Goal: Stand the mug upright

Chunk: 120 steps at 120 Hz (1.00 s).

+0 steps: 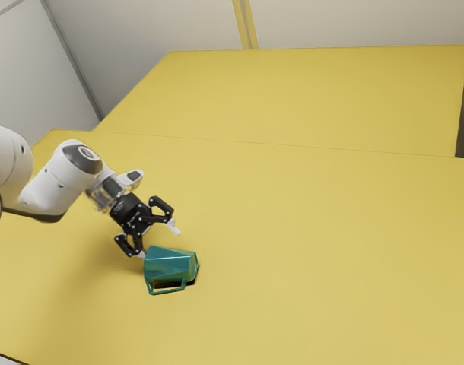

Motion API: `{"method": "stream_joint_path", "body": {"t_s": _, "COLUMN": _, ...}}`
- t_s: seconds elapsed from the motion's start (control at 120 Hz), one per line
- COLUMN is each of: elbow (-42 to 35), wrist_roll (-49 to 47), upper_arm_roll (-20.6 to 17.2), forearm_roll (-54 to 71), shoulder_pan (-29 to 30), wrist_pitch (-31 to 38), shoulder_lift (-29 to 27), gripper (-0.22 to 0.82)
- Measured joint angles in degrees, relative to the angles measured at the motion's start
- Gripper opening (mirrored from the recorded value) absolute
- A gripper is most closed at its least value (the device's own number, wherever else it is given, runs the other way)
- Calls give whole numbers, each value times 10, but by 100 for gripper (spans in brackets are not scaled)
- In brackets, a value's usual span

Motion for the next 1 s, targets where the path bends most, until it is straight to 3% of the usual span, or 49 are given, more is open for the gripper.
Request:
{"method": "stream_joint_path", "body": {"t_s": 0.058, "elbow": 0, "wrist_roll": 0, "upper_arm_roll": -6, "forearm_roll": -8, "shoulder_pan": -2, "wrist_pitch": 2, "shoulder_lift": 2, "gripper": 51}}
{"method": "stream_joint_path", "body": {"t_s": 0.225, "elbow": 5, "wrist_roll": -1, "upper_arm_roll": -9, "forearm_roll": -17, "shoulder_pan": -3, "wrist_pitch": 6, "shoulder_lift": 6, "gripper": 11}}
{"method": "stream_joint_path", "body": {"t_s": 0.383, "elbow": 18, "wrist_roll": -2, "upper_arm_roll": -12, "forearm_roll": -19, "shoulder_pan": -9, "wrist_pitch": 8, "shoulder_lift": 6, "gripper": -6}}
{"method": "stream_joint_path", "body": {"t_s": 0.7, "elbow": 27, "wrist_roll": -20, "upper_arm_roll": -35, "forearm_roll": -3, "shoulder_pan": -20, "wrist_pitch": 26, "shoulder_lift": -21, "gripper": -16}}
{"method": "stream_joint_path", "body": {"t_s": 0.85, "elbow": 40, "wrist_roll": -41, "upper_arm_roll": -61, "forearm_roll": 93, "shoulder_pan": -41, "wrist_pitch": 60, "shoulder_lift": -79, "gripper": -17}}
{"method": "stream_joint_path", "body": {"t_s": 1.0, "elbow": 62, "wrist_roll": -58, "upper_arm_roll": -68, "forearm_roll": 220, "shoulder_pan": -48, "wrist_pitch": 121, "shoulder_lift": -87, "gripper": -17}}
